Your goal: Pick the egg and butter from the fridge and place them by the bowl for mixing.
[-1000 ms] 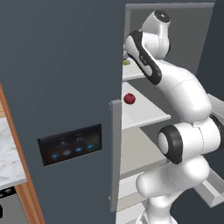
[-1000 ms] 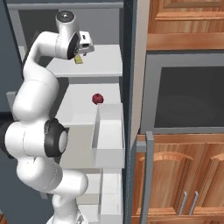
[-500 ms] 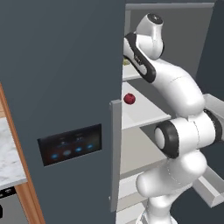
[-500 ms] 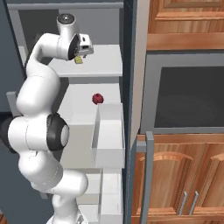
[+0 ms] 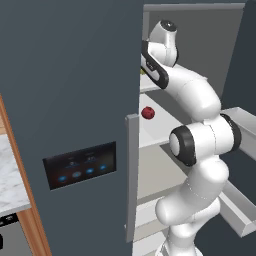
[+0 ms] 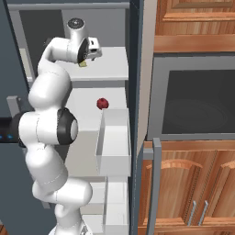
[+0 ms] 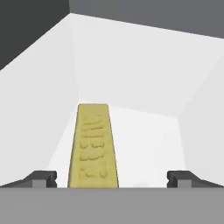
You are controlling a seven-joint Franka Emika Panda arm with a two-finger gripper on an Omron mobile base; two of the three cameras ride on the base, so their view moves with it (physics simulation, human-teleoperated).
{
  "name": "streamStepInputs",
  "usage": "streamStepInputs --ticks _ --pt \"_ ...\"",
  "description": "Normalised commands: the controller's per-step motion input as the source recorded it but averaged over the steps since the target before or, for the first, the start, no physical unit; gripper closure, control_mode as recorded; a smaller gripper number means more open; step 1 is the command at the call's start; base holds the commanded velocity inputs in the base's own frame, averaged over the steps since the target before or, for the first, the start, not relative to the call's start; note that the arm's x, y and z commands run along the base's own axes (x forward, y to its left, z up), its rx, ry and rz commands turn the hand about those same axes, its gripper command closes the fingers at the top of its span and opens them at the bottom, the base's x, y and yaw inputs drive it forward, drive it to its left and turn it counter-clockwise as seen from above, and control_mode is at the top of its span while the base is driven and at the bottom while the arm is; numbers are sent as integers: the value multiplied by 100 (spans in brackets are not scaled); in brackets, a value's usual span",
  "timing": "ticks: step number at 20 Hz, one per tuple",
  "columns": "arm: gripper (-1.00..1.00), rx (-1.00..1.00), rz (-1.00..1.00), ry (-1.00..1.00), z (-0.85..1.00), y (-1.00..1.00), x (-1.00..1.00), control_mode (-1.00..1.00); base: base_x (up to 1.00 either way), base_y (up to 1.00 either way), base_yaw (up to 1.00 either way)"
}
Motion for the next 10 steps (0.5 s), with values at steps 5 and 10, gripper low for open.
streamStepInputs --ticks 5,10 --pt "-100 -2 0 1 -19 7 34 -100 0 0 0" --pt "-100 -2 0 3 -33 16 8 -100 0 0 0"
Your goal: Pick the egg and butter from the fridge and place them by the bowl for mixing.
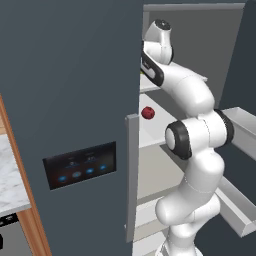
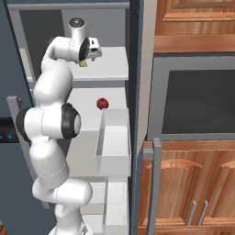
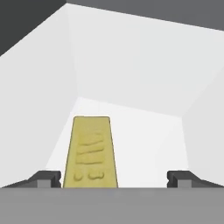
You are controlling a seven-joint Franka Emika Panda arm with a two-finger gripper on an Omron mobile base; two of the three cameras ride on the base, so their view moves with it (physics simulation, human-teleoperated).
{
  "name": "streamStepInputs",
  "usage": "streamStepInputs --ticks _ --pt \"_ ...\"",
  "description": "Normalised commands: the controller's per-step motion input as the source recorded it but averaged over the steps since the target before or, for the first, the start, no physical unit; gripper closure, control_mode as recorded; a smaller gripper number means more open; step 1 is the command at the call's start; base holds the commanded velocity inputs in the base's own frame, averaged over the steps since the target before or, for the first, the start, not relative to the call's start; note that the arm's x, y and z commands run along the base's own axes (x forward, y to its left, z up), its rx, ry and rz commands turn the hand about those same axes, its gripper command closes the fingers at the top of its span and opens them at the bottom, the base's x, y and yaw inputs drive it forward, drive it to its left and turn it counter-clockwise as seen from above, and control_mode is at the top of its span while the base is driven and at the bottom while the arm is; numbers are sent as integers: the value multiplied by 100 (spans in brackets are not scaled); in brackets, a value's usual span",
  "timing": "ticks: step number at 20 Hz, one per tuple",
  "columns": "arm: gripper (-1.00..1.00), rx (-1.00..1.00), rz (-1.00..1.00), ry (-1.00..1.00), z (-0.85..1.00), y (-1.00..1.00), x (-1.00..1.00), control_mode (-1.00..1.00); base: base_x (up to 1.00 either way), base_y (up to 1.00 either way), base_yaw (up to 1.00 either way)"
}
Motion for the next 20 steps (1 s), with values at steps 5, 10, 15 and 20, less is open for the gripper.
streamStepInputs --ticks 5,10,15,20 --pt "-100 -1 0 7 -81 24 0 -100 0 0 0" --pt "100 -1 0 4 -67 13 -3 -100 0 0 0" --pt "100 0 0 0 0 0 0 -100 0 0 0" --pt "100 0 0 -12 12 0 -11 -100 0 0 0"
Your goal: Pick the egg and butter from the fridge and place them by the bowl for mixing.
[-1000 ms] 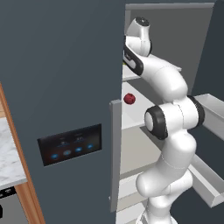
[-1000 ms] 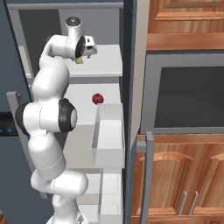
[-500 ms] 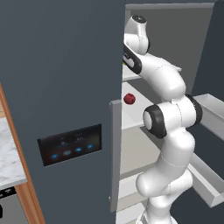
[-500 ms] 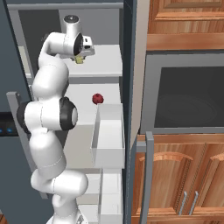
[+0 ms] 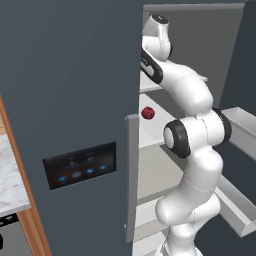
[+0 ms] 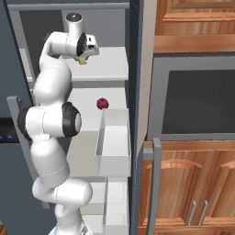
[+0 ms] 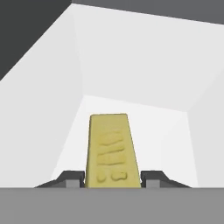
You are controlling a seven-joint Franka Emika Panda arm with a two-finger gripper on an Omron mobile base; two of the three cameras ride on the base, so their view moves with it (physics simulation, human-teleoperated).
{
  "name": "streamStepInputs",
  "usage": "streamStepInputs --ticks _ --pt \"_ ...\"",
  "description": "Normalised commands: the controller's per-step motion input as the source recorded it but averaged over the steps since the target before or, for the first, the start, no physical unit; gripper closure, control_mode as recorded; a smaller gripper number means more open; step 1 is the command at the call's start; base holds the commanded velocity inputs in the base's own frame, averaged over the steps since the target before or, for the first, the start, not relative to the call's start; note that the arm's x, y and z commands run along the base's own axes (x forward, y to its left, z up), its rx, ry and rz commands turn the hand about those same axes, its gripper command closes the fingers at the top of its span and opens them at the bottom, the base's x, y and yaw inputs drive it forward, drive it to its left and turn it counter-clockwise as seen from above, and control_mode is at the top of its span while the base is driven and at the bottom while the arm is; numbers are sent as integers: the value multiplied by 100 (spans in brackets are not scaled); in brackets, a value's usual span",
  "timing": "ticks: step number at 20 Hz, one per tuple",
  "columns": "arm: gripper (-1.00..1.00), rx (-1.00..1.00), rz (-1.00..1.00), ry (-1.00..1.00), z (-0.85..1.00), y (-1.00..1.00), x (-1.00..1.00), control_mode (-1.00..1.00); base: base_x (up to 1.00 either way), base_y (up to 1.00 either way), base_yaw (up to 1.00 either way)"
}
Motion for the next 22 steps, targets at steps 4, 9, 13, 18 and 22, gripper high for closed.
streamStepInputs --ticks 4,9,13,18,22 --pt "100 0 0 -20 21 0 -20 -100 0 0 0" --pt "100 0 0 -13 7 0 -23 -100 0 0 0" --pt "100 0 0 -34 7 0 -52 -100 0 0 0" --pt "100 0 0 -14 7 0 -23 -100 0 0 0" --pt "100 7 0 -14 4 -19 -33 -100 0 0 0"
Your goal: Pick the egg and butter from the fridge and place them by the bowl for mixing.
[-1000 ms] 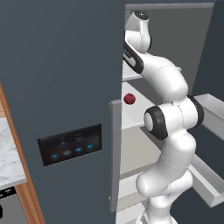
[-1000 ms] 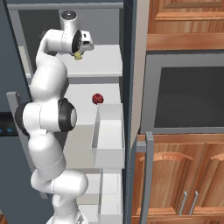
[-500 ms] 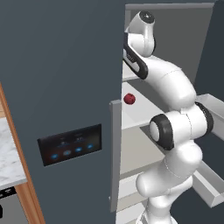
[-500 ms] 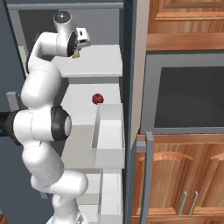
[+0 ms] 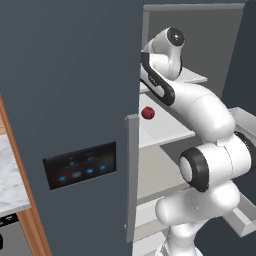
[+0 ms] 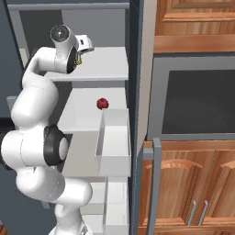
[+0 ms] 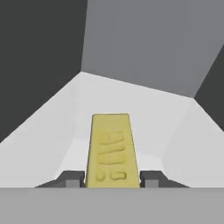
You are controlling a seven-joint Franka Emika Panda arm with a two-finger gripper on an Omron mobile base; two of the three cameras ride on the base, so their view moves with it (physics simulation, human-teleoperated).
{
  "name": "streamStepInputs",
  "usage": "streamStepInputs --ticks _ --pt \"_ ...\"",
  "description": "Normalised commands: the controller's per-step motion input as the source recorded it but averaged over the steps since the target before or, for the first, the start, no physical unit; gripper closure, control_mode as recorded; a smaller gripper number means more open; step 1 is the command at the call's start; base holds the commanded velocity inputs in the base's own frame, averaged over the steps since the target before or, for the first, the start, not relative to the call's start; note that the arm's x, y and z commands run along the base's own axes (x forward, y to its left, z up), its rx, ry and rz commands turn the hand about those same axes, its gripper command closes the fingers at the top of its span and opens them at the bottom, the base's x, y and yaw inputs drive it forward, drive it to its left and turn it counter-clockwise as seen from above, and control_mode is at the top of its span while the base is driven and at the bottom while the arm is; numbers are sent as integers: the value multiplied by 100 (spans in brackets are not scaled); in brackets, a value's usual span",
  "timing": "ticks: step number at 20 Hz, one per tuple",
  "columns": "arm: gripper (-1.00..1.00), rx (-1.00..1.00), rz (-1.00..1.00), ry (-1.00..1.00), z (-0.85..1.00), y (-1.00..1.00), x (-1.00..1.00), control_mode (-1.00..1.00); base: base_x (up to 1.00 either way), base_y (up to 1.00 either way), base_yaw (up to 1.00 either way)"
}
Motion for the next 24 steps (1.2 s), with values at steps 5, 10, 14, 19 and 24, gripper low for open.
streamStepInputs --ticks 5,10,14,19,24 --pt "100 17 0 -14 43 -14 -75 -100 0 0 0" --pt "100 16 0 0 35 0 -99 -100 0 0 0" --pt "100 17 -3 9 17 0 -100 -100 0 0 0" --pt "100 10 -5 17 -2 0 -100 -100 0 0 0" --pt "100 1 -4 16 -39 6 -100 -100 0 0 0"
